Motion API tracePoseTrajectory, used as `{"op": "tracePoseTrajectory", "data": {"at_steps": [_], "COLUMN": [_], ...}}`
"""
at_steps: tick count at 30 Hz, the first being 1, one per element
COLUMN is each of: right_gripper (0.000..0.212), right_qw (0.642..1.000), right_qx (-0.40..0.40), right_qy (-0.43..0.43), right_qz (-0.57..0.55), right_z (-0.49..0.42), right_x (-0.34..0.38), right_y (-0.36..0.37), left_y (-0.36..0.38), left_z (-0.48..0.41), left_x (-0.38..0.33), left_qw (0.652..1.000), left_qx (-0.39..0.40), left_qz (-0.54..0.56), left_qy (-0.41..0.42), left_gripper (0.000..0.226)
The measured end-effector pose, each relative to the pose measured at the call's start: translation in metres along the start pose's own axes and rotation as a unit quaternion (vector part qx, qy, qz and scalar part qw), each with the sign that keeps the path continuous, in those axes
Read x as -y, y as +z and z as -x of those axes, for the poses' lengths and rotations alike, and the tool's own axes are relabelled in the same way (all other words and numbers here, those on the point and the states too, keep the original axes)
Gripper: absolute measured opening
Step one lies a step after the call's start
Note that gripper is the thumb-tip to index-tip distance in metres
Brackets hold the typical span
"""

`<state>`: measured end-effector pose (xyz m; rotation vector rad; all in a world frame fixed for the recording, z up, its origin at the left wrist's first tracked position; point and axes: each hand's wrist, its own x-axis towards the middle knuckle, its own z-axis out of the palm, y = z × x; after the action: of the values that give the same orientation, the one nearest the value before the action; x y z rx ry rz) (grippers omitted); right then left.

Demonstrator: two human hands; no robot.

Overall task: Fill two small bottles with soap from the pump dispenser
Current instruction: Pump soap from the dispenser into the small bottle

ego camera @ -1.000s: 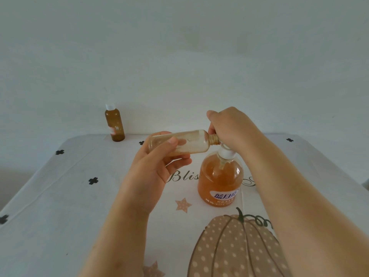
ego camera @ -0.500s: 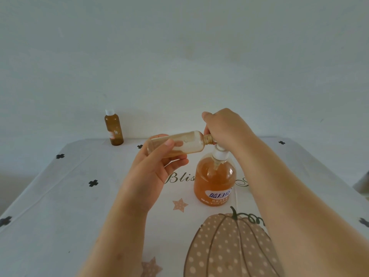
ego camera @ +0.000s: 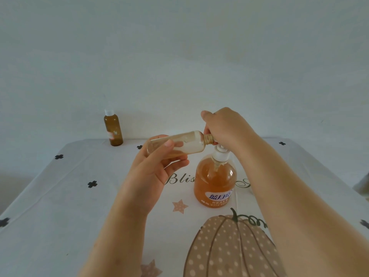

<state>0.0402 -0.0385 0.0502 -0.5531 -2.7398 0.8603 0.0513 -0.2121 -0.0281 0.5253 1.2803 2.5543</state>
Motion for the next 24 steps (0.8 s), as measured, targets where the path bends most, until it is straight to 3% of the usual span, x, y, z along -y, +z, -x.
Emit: {"op": "tracePoseTrajectory", "data": {"at_steps": [24], "right_gripper": [0.051], "right_qw": [0.999], "right_qx": [-0.023], "right_qy": [0.002], "right_qz": [-0.029], "right_z": [0.0045], "right_x": [-0.0023], "right_y": [-0.0001], "left_y": [-0.0016], "left_z": [0.0019], "left_x": [-0.0015], "left_qw": [1.0], "left_qx": [0.004], "left_qz": [-0.01], "left_qy": [0.002], "left_gripper": [0.031]}}
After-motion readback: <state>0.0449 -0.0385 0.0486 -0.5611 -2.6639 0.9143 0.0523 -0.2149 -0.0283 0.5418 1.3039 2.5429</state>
